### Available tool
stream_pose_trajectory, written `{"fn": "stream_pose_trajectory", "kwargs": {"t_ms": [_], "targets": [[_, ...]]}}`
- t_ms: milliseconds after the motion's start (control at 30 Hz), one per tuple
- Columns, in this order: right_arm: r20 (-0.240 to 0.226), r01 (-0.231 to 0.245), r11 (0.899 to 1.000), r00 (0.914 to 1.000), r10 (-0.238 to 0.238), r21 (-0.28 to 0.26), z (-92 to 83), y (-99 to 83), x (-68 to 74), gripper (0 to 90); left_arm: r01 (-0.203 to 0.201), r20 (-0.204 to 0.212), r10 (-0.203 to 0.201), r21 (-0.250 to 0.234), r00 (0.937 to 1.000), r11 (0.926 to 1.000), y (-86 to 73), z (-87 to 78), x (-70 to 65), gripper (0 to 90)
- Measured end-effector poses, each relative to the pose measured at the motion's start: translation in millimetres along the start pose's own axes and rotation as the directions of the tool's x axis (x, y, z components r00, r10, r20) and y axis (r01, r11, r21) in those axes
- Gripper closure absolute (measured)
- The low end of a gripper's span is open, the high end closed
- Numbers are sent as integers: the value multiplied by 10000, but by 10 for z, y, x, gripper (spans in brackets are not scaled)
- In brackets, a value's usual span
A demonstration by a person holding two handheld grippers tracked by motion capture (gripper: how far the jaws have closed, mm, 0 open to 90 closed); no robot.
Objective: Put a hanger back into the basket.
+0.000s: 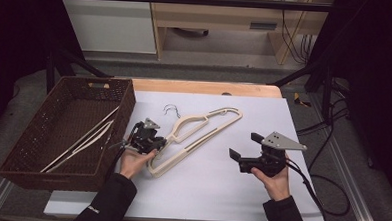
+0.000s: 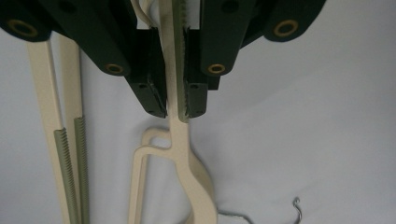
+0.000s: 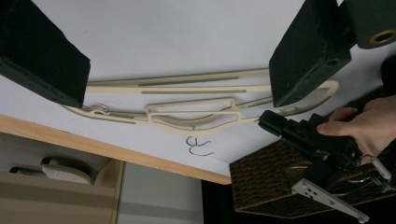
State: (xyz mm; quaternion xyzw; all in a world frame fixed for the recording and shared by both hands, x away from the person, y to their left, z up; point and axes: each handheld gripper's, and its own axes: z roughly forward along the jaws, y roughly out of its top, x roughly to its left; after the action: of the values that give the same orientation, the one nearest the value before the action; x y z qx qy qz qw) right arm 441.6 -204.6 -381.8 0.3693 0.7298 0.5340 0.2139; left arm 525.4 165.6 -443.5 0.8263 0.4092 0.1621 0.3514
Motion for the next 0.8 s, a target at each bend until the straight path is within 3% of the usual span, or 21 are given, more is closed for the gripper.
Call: {"fn": "stream_pose_trajectory", "kwargs": {"t_ms": [133,267,367,500,533,567,733,800], "targets": [[-115,-139,9999,9998,140,72,103,22,-5,72,-155,-72,151,-520,9999,9985,19,-137,-47,795],[-196,-82,9998,9998,86,170,242,71,23,84,-344,-109,338,-670,9994,9972,22,-210,-82,796],[-407,-68,9997,9991,78,250,501,165,84,98,-675,-287,650,-977,9975,9929,19,-284,-165,797],[-519,-246,9992,9983,261,306,794,277,124,115,-784,-272,755,-1306,9968,9883,22,-371,-216,800],[-519,-246,9992,9983,261,306,794,277,124,115,-784,-272,755,-1306,9968,9883,22,-371,-216,800],[-514,-284,9989,9982,304,377,930,331,135,122,-735,-206,714,-1329,9972,9884,14,-394,-218,802],[-425,-273,9981,9987,297,555,1221,459,163,145,-547,251,593,-1539,9979,9866,-22,-409,-245,830],[-380,-245,9978,9989,269,619,1282,482,167,150,-715,140,745,-1538,9971,9855,-23,-407,-252,842]]}}
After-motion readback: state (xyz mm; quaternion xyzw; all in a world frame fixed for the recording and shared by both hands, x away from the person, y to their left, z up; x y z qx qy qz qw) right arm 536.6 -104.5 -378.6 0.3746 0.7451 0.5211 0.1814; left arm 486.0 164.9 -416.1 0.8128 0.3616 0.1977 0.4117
